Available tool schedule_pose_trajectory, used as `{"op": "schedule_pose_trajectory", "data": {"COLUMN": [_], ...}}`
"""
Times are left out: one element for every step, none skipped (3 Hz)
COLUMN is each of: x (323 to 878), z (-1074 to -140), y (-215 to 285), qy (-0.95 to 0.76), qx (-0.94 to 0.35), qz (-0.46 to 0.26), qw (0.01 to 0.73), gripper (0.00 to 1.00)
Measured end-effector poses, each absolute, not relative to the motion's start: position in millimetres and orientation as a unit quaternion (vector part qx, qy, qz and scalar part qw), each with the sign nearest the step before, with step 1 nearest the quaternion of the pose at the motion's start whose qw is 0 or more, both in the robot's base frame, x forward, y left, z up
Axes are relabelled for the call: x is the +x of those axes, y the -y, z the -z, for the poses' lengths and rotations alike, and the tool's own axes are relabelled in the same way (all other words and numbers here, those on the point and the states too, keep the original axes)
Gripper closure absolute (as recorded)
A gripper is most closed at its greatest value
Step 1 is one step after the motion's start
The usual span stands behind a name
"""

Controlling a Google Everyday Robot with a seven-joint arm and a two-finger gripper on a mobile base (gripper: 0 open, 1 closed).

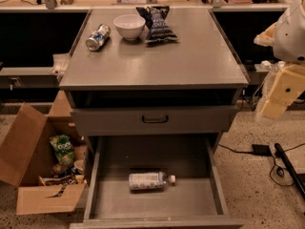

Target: Pick blue plastic bottle from middle drawer and place on counter

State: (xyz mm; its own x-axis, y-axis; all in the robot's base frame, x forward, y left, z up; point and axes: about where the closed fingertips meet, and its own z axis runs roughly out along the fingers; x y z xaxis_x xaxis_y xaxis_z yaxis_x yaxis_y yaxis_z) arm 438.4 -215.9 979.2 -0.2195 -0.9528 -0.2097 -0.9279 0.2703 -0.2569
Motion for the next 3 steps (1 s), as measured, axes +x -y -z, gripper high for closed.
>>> {"op": "schedule_pose_trajectory", "data": {"x": [438.4, 447.2, 447.9], "z": [-979.0, -951.7, -900.9], "y": [215.9, 215.6, 198.6], "qy": [-0.780, -0.777, -0.754], "qx": [-0.603, -0.608, -0.636], "qz": [0.038, 0.044, 0.037], "qw": [0.164, 0.157, 0.160], "gripper": [0.00, 0.00, 0.00]}}
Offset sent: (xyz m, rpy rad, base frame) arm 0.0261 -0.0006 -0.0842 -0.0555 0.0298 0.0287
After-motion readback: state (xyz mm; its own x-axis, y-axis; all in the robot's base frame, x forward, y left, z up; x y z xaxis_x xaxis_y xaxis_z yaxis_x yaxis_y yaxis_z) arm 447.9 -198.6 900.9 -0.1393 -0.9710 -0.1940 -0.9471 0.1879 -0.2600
